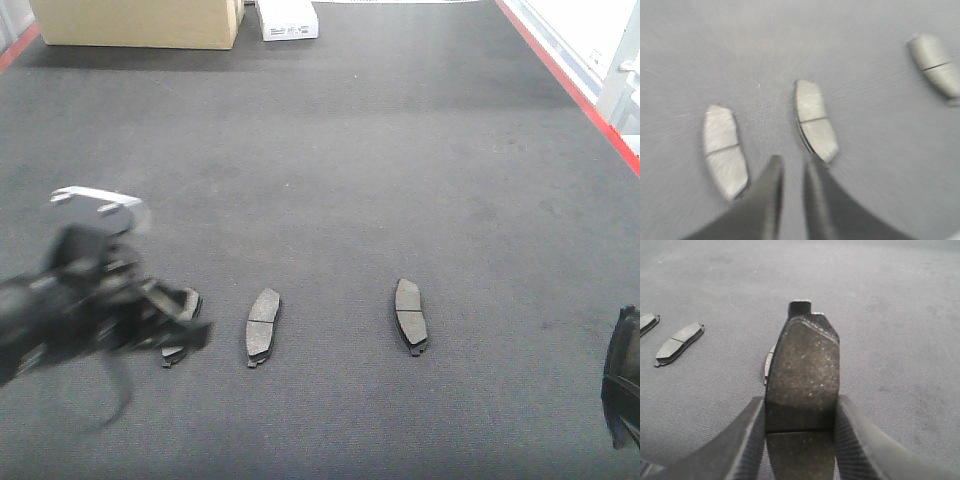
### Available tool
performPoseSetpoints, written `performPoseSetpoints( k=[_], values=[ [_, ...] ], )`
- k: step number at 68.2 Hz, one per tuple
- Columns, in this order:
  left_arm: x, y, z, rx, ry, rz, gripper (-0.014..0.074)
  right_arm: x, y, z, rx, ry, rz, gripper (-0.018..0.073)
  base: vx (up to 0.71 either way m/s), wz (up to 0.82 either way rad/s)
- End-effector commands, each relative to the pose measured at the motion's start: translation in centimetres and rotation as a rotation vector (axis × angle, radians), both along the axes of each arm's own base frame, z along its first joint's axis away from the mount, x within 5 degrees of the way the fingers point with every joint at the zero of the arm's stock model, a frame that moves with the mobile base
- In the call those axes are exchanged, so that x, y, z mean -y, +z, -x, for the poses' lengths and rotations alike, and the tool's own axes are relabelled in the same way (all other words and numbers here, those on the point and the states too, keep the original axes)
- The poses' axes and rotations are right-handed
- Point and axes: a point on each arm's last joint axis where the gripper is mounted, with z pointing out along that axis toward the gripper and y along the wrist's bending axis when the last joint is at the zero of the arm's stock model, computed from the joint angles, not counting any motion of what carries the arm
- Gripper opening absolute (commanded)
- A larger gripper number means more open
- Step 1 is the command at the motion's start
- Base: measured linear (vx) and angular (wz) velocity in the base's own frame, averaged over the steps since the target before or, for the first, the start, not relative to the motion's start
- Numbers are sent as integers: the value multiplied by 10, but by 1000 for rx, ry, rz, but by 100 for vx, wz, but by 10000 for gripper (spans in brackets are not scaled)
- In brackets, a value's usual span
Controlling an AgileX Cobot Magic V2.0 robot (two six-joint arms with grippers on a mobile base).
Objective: Move and align brake pads A on conveyor
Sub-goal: 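Open the left gripper and withdraw it from the belt, then extend the right arm and lower its brake pad beside the row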
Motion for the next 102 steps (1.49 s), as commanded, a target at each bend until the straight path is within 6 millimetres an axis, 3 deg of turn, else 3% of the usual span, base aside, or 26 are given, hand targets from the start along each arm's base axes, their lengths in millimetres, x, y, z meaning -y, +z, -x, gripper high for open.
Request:
performPoseSetpoints(
  k=[1, 25, 43, 54, 90, 102],
  values=[
    [-10, 25, 21, 167, -14, 100, -8, -1, 18, -3, 115, 6, -25, 14, 0, 0],
    [-63, 39, 114, 465, -13, 268, -8, -1, 18, -3, 115, 6, -25, 14, 0, 0],
    [-90, 44, 159, 639, -3, 364, -7, -1, 18, -3, 115, 6, -25, 14, 0, 0],
    [-96, 42, 168, 645, 5, 368, -7, -1, 18, -3, 115, 6, -25, 14, 0, 0],
    [-96, 40, 168, 631, 7, 360, -7, -2, 19, -4, 136, 8, -33, 14, 0, 0],
    [-96, 40, 168, 632, 7, 360, -6, -8, 21, -20, 151, 16, -40, 14, 0, 0]
  ],
)
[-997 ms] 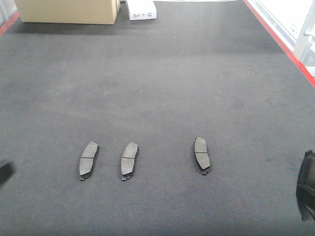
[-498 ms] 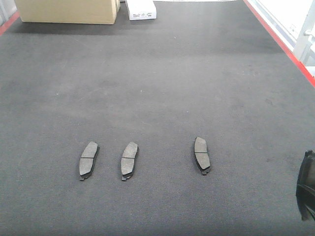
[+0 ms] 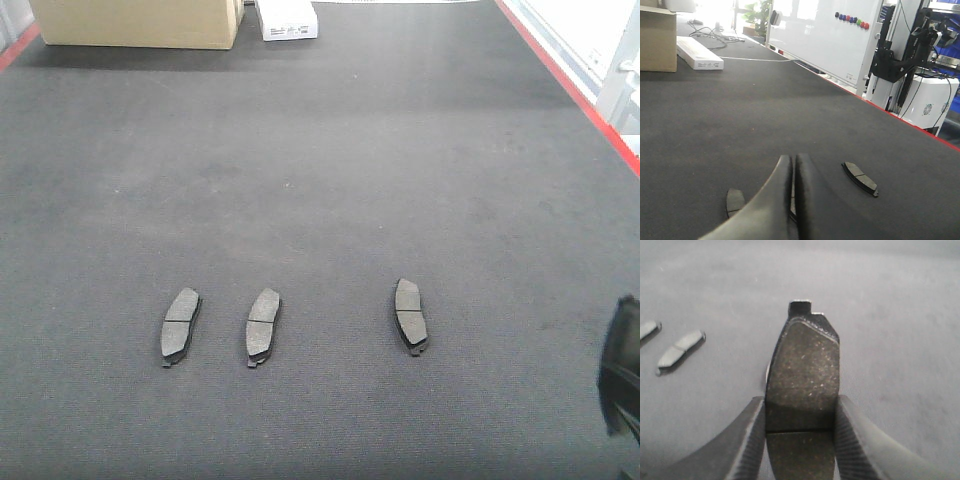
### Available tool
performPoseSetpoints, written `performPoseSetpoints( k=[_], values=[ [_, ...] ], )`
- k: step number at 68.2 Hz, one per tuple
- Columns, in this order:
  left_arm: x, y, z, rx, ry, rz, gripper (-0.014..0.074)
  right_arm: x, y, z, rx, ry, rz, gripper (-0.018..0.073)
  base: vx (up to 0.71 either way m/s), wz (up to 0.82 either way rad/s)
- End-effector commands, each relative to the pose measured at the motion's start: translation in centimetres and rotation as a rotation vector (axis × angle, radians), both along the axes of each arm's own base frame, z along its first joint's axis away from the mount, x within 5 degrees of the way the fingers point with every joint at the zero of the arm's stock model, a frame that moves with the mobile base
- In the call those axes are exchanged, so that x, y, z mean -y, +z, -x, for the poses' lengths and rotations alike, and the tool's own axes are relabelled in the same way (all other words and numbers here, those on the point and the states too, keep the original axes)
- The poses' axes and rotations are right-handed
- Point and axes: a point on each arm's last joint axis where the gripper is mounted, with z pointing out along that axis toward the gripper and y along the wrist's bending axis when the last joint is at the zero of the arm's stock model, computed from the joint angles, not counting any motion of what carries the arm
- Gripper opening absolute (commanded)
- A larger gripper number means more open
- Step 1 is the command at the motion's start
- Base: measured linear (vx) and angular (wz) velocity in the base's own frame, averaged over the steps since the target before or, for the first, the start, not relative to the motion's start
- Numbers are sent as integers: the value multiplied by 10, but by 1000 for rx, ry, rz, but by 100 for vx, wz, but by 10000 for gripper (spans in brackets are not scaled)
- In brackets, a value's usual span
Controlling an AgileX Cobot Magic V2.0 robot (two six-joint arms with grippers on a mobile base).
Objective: Move and align brake pads A on conveyor
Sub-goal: 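Extend the right arm and lower its brake pad beside the row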
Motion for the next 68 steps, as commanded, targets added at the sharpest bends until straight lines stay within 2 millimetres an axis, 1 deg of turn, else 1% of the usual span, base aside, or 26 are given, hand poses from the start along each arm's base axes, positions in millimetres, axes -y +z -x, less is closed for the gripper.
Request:
performPoseSetpoints(
  k=[1, 6, 18, 26, 30, 33, 37, 43, 52, 57, 68],
  values=[
    [0, 13, 1, 69, -11, 38, -6, -6, 18, -16, 120, 12, -30, 14, 0, 0],
    [0, 13, 1, 69, -11, 38, -6, -11, 17, -29, 97, 14, -29, 15, 0, 0],
    [0, 13, 1, 69, -11, 38, -6, -26, 9, -70, -5, 19, -2, 17, 0, 0],
    [0, 13, 1, 69, -11, 38, -6, -37, 6, -99, -39, 13, -38, 17, 0, 0],
    [0, 13, 1, 69, -11, 38, -6, -43, 0, -114, -75, 5, -57, 17, 0, 0],
    [0, 13, 1, 69, -11, 38, -6, -48, -2, -121, -91, 11, -67, 17, 0, 0],
    [0, 13, 1, 69, -11, 38, -6, -61, -9, -133, -136, 40, -61, 17, 0, 0],
    [0, 13, 1, 69, -11, 38, -6, -84, -17, -145, -180, 101, -53, 18, 0, 0],
    [0, 13, 1, 69, -11, 38, -6, -117, -25, -164, -247, 145, -78, 22, 0, 0],
    [0, 13, 1, 69, -11, 38, -6, -130, -33, -175, -299, 137, -106, 25, 0, 0],
    [0, 13, 1, 69, -11, 38, -6, -149, -48, -204, -388, 83, -175, 32, 0, 0]
  ],
)
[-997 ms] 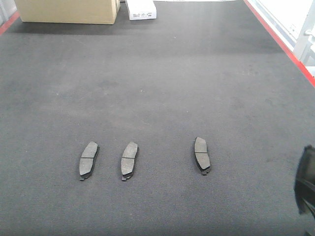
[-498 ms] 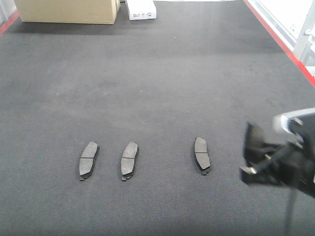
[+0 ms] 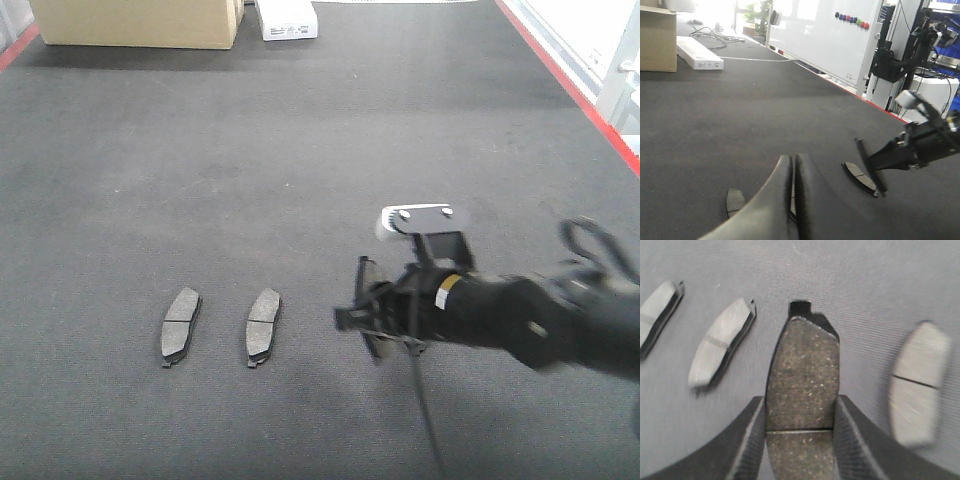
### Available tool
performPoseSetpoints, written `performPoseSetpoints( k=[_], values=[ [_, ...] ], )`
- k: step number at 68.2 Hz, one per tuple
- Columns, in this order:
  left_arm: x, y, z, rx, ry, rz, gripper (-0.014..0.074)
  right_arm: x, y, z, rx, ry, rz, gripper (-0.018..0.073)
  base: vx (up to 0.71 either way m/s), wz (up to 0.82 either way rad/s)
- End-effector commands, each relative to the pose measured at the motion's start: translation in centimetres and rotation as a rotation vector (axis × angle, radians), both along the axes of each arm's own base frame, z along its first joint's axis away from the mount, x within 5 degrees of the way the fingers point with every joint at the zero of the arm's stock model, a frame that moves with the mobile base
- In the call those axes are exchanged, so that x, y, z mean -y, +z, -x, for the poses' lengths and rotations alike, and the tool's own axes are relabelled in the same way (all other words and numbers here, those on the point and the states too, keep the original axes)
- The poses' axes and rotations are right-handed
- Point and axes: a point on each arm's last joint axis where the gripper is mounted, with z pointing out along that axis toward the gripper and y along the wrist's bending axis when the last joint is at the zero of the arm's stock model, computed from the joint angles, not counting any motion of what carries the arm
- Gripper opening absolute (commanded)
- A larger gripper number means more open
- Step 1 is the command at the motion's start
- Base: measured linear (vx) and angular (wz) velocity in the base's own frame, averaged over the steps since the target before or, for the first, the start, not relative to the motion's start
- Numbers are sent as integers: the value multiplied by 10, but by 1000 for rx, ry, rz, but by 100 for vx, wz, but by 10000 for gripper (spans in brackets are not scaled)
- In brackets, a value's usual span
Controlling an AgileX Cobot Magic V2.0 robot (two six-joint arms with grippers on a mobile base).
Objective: Move and align brake pads A on conveyor
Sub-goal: 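Extend the right arm and lower its brake pad beside the row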
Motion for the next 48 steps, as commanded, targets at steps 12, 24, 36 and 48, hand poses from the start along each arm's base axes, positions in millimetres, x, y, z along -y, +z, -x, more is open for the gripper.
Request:
performPoseSetpoints(
  k=[12, 24, 36, 48],
  values=[
    [0, 13, 1, 69, -11, 38, -6, -27, 0, -43, -3, -92, -123, 36, 0, 0],
    [0, 13, 1, 69, -11, 38, -6, -34, -13, -55, -28, -112, -127, 42, 0, 0],
    [0, 13, 1, 69, -11, 38, -6, -34, -20, -58, -24, -122, -125, 49, 0, 0],
    [0, 13, 1, 69, -11, 38, -6, -35, -26, -60, -24, -127, -119, 58, 0, 0]
  ],
)
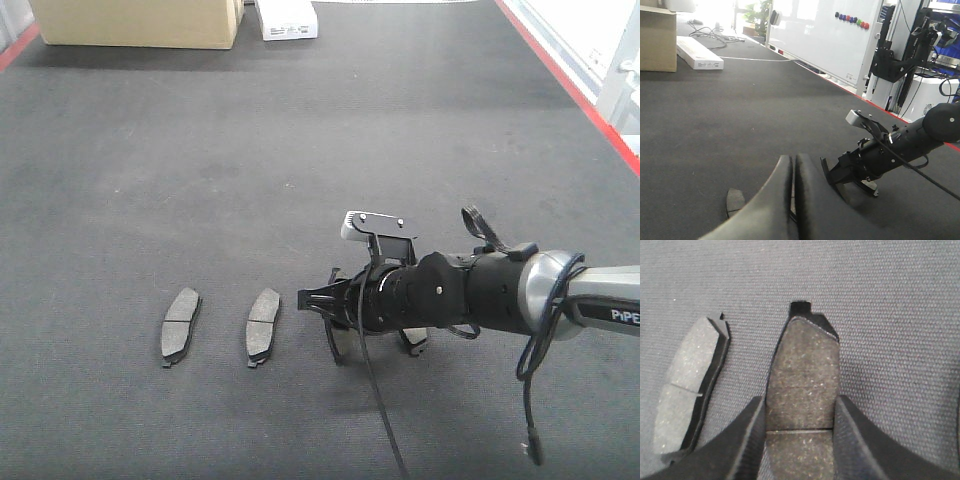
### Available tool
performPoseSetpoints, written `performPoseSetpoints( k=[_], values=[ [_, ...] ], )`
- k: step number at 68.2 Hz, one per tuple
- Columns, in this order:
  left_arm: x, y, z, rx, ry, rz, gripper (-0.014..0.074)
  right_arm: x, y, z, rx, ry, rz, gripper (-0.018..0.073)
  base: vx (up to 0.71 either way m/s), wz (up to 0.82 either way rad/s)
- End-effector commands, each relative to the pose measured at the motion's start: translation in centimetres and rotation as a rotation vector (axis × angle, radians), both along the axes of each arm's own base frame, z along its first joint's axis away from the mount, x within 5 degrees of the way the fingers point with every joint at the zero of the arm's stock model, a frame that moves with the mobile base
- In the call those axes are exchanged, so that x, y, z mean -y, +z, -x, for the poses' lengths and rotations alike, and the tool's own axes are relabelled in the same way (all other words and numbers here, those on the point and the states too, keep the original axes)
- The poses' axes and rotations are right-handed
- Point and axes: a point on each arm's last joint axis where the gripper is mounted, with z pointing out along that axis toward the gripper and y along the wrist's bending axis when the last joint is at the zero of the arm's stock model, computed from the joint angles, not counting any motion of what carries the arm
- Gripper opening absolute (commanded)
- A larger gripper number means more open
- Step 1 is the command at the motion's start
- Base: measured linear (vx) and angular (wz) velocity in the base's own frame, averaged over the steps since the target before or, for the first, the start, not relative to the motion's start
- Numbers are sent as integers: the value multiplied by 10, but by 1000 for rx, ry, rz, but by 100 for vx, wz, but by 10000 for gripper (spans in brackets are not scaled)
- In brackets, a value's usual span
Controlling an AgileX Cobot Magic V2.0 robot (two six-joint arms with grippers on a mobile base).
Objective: Move and align brake pads A on conveyor
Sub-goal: 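Extend the right arm and lower its brake pad beside the row, then open the right gripper and withdraw it from the belt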
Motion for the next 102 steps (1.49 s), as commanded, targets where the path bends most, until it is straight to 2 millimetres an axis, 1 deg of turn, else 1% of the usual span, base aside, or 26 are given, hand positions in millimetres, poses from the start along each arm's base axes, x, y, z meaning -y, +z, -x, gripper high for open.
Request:
performPoseSetpoints(
  k=[1, 13, 18, 27, 38, 42, 47, 52, 56, 60, 69, 77, 85, 90, 95, 102],
  values=[
    [0, 13, 1, 69, -11, 38, -6, -3, 25, -10, 127, -20, -50, 59, 0, 0],
    [0, 13, 1, 69, -11, 38, -6, -3, 18, -13, 129, -26, -44, 73, 0, 0],
    [0, 13, 1, 69, -11, 38, -6, -3, 16, -13, 124, -26, -41, 94, 0, 0],
    [0, 13, 1, 69, -11, 38, -6, -3, 16, -13, 126, -25, -41, 181, 0, 0],
    [0, 13, 1, 69, -11, 38, -6, -3, 16, -13, 124, -26, -41, 356, 0, 0],
    [0, 13, 1, 69, -11, 38, -6, -3, 16, -13, 124, -26, -41, 404, 0, 0],
    [0, 13, 1, 69, -11, 38, -6, -3, 17, -13, 127, -26, -43, 440, 0, 0],
    [0, 13, 1, 69, -11, 38, -6, -3, 23, -12, 139, -26, -50, 452, 0, 0],
    [0, 13, 1, 69, -11, 38, -6, -2, 32, -11, 160, -26, -63, 452, 0, 0],
    [0, 13, 1, 69, -11, 38, -6, -1, 45, -9, 188, -25, -80, 452, 0, 0],
    [0, 13, 1, 69, -11, 38, -6, 4, 84, 1, 282, -13, -123, 452, 0, 0],
    [0, 13, 1, 69, -11, 38, -6, 12, 121, 15, 381, 44, -117, 452, 0, 0],
    [0, 13, 1, 69, -11, 38, -6, 21, 147, 35, 427, 152, -40, 442, 0, 0],
    [0, 13, 1, 69, -11, 38, -6, 29, 158, 48, 449, 209, 16, 413, 0, 0],
    [0, 13, 1, 69, -11, 38, -6, 38, 166, 61, 501, 227, 44, 366, 0, 0],
    [0, 13, 1, 69, -11, 38, -6, 56, 172, 87, 599, 246, 82, 252, 0, 0]
  ],
)
